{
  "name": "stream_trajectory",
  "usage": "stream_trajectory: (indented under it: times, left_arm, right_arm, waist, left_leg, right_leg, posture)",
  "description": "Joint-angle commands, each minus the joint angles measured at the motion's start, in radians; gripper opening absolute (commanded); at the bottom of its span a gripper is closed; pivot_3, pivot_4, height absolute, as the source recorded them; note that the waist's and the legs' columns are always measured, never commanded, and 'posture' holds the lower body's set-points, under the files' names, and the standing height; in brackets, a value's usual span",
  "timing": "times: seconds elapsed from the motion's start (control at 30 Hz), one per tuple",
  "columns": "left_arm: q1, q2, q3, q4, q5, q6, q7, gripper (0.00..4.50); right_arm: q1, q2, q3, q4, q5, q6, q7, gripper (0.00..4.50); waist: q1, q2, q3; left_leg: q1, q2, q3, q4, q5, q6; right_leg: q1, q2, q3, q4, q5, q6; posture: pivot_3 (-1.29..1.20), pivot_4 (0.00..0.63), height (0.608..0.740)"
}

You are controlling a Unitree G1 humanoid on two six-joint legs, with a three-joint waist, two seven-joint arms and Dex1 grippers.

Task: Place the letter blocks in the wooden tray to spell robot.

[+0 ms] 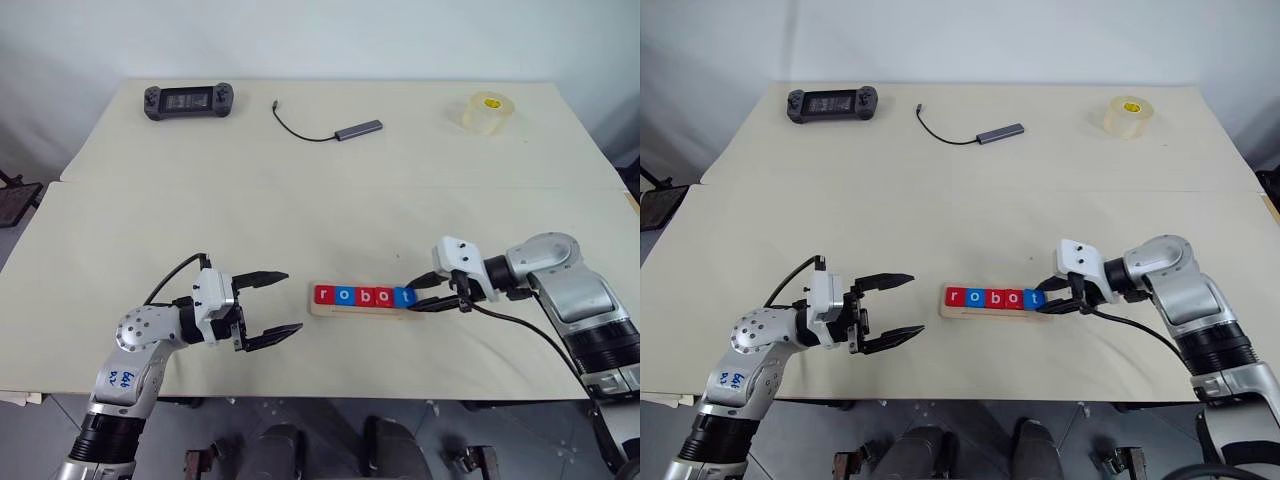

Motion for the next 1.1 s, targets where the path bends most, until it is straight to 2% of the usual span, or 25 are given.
stream_trajectory:
  times: [0.03,0.63,0.9,1.07,1.1]
  left_arm:
    - [-0.008,0.007,0.012,-0.035,-0.014,-0.005,-0.001,4.50]
    - [-0.017,-0.003,0.005,-0.030,-0.011,-0.007,0.005,4.50]
    - [-0.016,0.000,0.009,-0.030,-0.012,-0.005,0.005,4.50]
    - [-0.015,-0.001,0.009,-0.030,-0.013,-0.005,0.005,4.50]
    - [-0.015,-0.001,0.008,-0.030,-0.013,-0.005,0.005,4.50]
  right_arm:
    - [0.009,-0.022,-0.025,-0.003,0.001,-0.007,-0.003,1.46]
    - [0.002,-0.026,-0.012,-0.001,-0.003,-0.003,-0.006,1.46]
    - [-0.019,-0.044,-0.044,-0.049,0.025,0.010,0.000,4.17]
    - [-0.038,-0.066,-0.083,-0.119,0.091,0.080,0.023,4.17]
    - [-0.038,-0.064,-0.085,-0.128,0.099,0.092,0.021,3.98]
  waist:
    - [0.000,0.000,0.000]
    - [0.003,0.000,0.000]
    - [0.003,0.000,0.000]
    - [0.004,0.000,0.000]
    - [0.004,0.000,0.000]
  left_leg:
    - [0.000,0.000,0.000,0.000,0.000,0.000]
    - [0.000,0.000,0.000,0.000,0.000,0.000]
    - [0.000,0.000,0.000,0.000,0.000,0.000]
    - [0.000,0.000,0.000,0.000,0.000,0.000]
    - [0.000,0.000,0.000,0.000,0.000,0.000]
  right_leg:
    - [0.000,0.000,0.000,0.000,0.000,0.000]
    - [0.000,0.000,0.000,0.000,0.000,0.000]
    - [0.000,0.000,0.000,0.000,0.000,0.000]
    - [0.000,0.000,0.000,0.000,0.000,0.000]
    - [0.000,0.000,0.000,-0.001,0.000,0.000]
  posture:
    - [0.00,0.150,0.740]
    - [0.00,0.150,0.740]
    - [0.00,0.150,0.740]
    - [0.00,0.150,0.740]
    - [0.00,0.150,0.740]
